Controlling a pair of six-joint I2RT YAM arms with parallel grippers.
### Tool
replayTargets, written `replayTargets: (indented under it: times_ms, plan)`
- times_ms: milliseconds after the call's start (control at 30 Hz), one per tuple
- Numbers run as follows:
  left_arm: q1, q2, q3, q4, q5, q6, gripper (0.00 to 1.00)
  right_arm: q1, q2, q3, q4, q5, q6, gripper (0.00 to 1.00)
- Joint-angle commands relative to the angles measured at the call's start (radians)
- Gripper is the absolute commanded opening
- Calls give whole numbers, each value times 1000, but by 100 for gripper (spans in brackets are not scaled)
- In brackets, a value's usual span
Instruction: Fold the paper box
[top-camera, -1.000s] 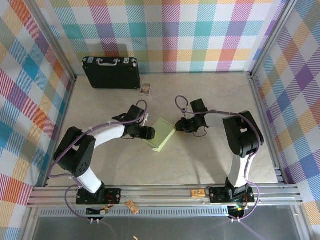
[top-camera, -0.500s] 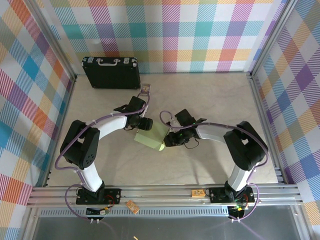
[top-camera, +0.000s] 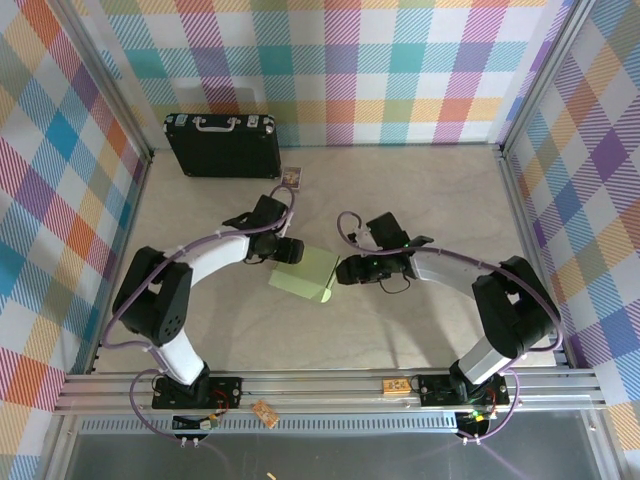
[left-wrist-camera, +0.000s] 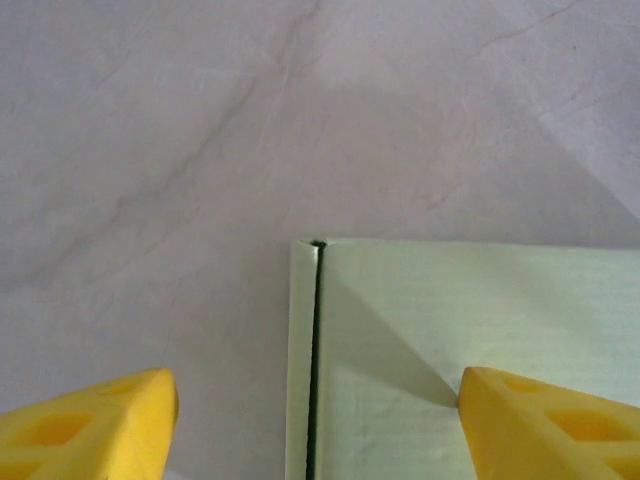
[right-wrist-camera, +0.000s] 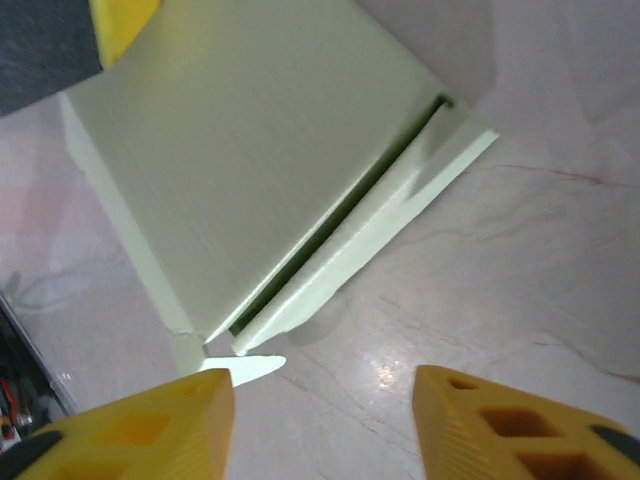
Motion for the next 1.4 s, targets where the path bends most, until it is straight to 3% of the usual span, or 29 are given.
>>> replayTargets:
  times_ms: [0,167,467,567,633,767,867,1000,1133,1200,1367]
  plan:
    - [-6,-150,-91,8,-9,-90,77,47,-28,-10,23,32,71,57]
    - [-3,-277,-212,43,-4,-155,80,95,-39,-28,47,106,179,59]
    - [-3,-397,-376,115,84,-237,80,154,-55,9,-40,222,168,60]
    - [-2,-414,-410,149,163,-282,78,154,-70,13,-50,241,176,60]
    - [-6,-439,-435,176,227,-314,78,152,-91,14,-61,292,180,61]
    - [-10,-516,-456,154,242,-341,78,152,-176,15,-104,429,167,64]
    - [-10,-569,-462,120,208,-347,78,146,-269,-19,-94,557,159,69]
    - [-10,-597,-452,78,159,-365,78,124,-402,-110,-72,697,240,99]
    - [-4,-590,-397,-13,87,-357,77,92,-529,-219,63,523,181,99]
    - [-5,-585,-359,-62,16,-347,77,95,-547,-211,27,482,200,93]
    - [15,-566,-312,-69,-53,-336,77,159,-428,-152,-64,422,275,90]
